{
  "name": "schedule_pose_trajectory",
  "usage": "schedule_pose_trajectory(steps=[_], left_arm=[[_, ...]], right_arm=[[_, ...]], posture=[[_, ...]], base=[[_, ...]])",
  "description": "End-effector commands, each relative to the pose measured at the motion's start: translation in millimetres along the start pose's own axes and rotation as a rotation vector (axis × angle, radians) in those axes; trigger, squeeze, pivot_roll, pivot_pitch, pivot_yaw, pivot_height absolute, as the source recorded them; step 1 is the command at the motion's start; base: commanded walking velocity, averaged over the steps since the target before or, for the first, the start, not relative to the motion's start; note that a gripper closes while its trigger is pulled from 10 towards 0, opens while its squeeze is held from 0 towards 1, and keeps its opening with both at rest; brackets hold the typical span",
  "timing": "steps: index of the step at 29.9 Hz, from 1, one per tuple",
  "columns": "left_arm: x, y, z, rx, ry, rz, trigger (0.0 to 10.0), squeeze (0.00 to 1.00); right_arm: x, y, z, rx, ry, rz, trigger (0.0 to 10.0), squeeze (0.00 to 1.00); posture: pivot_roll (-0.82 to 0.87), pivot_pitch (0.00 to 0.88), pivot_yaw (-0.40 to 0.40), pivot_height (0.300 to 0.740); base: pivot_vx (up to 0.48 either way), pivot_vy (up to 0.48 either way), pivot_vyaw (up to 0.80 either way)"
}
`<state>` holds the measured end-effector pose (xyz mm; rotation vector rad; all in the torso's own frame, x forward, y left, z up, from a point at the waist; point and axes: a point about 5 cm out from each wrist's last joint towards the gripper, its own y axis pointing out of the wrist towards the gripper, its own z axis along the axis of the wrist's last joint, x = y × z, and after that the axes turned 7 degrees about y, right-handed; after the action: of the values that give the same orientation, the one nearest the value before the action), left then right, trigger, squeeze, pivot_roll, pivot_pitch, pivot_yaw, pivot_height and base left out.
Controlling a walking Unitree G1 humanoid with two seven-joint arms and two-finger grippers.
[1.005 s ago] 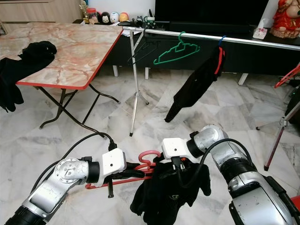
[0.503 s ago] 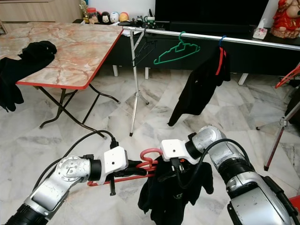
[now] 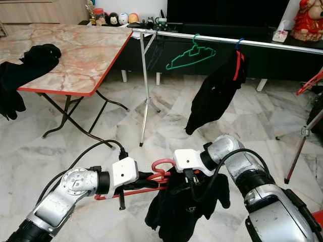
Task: Hang hanger
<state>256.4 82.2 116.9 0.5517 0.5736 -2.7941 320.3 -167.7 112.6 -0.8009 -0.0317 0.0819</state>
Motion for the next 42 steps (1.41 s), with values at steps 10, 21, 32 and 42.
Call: schedule_pose_trajectory(steps=[10,21,32,42], left_arm=[[-5.6,0.6,5,0.011,0.053,0.021,10.0,0.00],[-6.5,0.9,3,0.004,0.059,0.027,10.0,0.00],[-6.9,1.4,2,0.003,0.063,0.036,10.0,0.00],[-7.1,1.5,2,0.004,0.064,0.036,10.0,0.00]], right_arm=[[7.2,-12.1,8,-0.009,-0.024,-0.036,10.0,0.00],[6.6,-15.4,10,-0.003,-0.016,-0.021,10.0,0.00],[1.9,-11.4,1,-0.040,0.014,0.008,10.0,1.00],[1.3,-10.7,1,-0.037,0.020,0.016,10.0,1.00]], posture=[[-0.14,0.000,-0.002,0.732],[-0.14,0.000,-0.003,0.732],[-0.14,0.000,-0.004,0.732],[-0.14,0.000,-0.003,0.732]], base=[[0.000,0.000,0.00],[0.000,0.000,0.00],[0.000,0.000,0.00],[0.000,0.000,0.00]])
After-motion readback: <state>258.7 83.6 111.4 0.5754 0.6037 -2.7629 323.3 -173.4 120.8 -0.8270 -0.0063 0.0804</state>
